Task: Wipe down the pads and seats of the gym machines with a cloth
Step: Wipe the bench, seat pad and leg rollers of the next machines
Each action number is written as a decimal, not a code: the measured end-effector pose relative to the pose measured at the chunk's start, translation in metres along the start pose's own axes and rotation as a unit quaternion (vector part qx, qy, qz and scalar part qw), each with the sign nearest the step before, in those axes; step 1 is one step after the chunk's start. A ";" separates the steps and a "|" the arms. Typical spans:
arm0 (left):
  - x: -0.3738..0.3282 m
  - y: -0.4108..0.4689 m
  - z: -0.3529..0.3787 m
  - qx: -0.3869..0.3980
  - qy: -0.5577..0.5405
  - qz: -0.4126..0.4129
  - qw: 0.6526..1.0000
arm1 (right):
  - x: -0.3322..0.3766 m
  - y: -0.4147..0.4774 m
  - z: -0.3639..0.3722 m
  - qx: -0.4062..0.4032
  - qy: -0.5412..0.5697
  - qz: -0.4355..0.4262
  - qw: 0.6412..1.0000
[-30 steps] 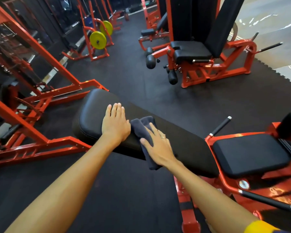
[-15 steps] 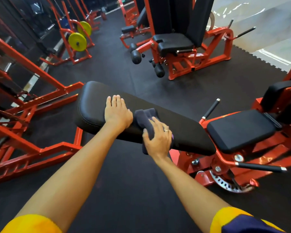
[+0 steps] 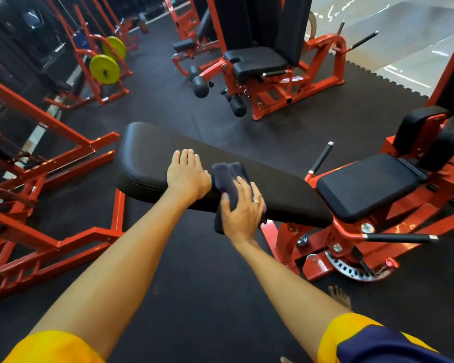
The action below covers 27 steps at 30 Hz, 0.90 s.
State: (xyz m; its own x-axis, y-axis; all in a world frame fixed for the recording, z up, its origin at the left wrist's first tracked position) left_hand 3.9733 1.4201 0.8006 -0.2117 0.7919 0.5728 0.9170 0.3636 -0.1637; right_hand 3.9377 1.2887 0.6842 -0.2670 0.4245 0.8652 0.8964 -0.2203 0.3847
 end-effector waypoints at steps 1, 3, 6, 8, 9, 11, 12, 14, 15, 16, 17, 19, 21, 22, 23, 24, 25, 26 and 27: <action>0.000 0.000 -0.001 -0.002 0.002 -0.002 1.000 | -0.020 0.001 -0.002 -0.006 -0.016 0.020 1.000; 0.000 0.001 -0.002 -0.003 0.005 -0.004 1.000 | -0.049 0.004 -0.005 -0.018 -0.020 0.125 0.992; -0.003 0.002 -0.002 -0.001 0.004 -0.003 1.000 | -0.031 0.005 -0.002 -0.031 0.014 0.229 0.973; -0.004 0.002 -0.001 0.003 0.011 -0.001 1.000 | 0.010 0.008 0.001 -0.033 0.032 0.156 0.987; -0.004 0.003 -0.001 0.006 0.014 0.002 1.000 | 0.026 0.006 0.003 -0.015 0.032 0.103 0.994; -0.004 0.003 -0.002 0.006 0.021 0.007 1.000 | 0.034 0.002 0.004 0.037 0.037 0.019 0.998; -0.005 0.002 -0.002 0.004 0.018 0.007 1.000 | 0.025 0.003 0.002 0.059 0.040 -0.011 0.997; -0.006 0.001 -0.002 0.002 0.008 0.007 1.000 | -0.004 0.003 -0.006 0.095 0.017 -0.053 0.994; -0.006 0.002 -0.002 -0.002 0.005 0.006 1.000 | -0.023 0.005 -0.009 0.115 -0.008 -0.052 0.992; -0.006 0.002 -0.002 -0.004 0.006 0.006 1.000 | -0.045 0.009 -0.013 0.136 -0.030 -0.022 0.990; -0.006 0.002 -0.001 -0.005 0.006 0.006 1.000 | -0.066 0.016 -0.015 0.160 -0.051 0.029 0.985; -0.005 0.003 0.001 -0.005 0.006 0.001 1.000 | -0.099 0.036 -0.011 0.232 -0.077 0.152 0.958; -0.006 0.005 0.001 -0.004 0.003 -0.003 1.000 | -0.092 0.062 -0.001 0.315 -0.082 0.216 0.921; -0.007 0.006 0.000 -0.003 0.000 -0.005 1.000 | -0.077 0.073 0.008 0.351 -0.079 0.220 0.907; -0.009 0.007 0.000 -0.001 -0.003 -0.008 1.000 | -0.058 0.080 0.017 0.385 -0.075 0.203 0.897; -0.010 0.008 0.000 0.001 -0.004 -0.012 1.000 | -0.038 0.085 0.023 0.409 -0.064 0.169 0.894; -0.011 0.008 0.000 0.001 -0.004 -0.014 1.000 | -0.019 0.085 0.026 0.427 -0.055 0.127 0.893; -0.012 0.009 0.000 -0.001 -0.002 -0.014 1.000 | -0.006 0.083 0.026 0.437 -0.042 0.088 0.894; -0.012 0.010 0.000 -0.003 0.001 -0.013 1.000 | -0.001 0.078 0.022 0.439 -0.026 0.061 0.896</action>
State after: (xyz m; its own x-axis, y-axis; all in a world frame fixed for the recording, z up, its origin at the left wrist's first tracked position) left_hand 3.9851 1.4142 0.7918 -0.2356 0.7815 0.5777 0.9133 0.3813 -0.1434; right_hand 4.0153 1.2903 0.7062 -0.1526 0.4887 0.8590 0.8562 0.4995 -0.1321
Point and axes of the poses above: each hand's wrist, its own y-axis towards the middle knuckle, its own z-axis out of the palm, x = y × z, the point moved 6 cm from there along y, towards the middle knuckle, and after that the axes turned 3 degrees about -z, right-handed, at the moved point
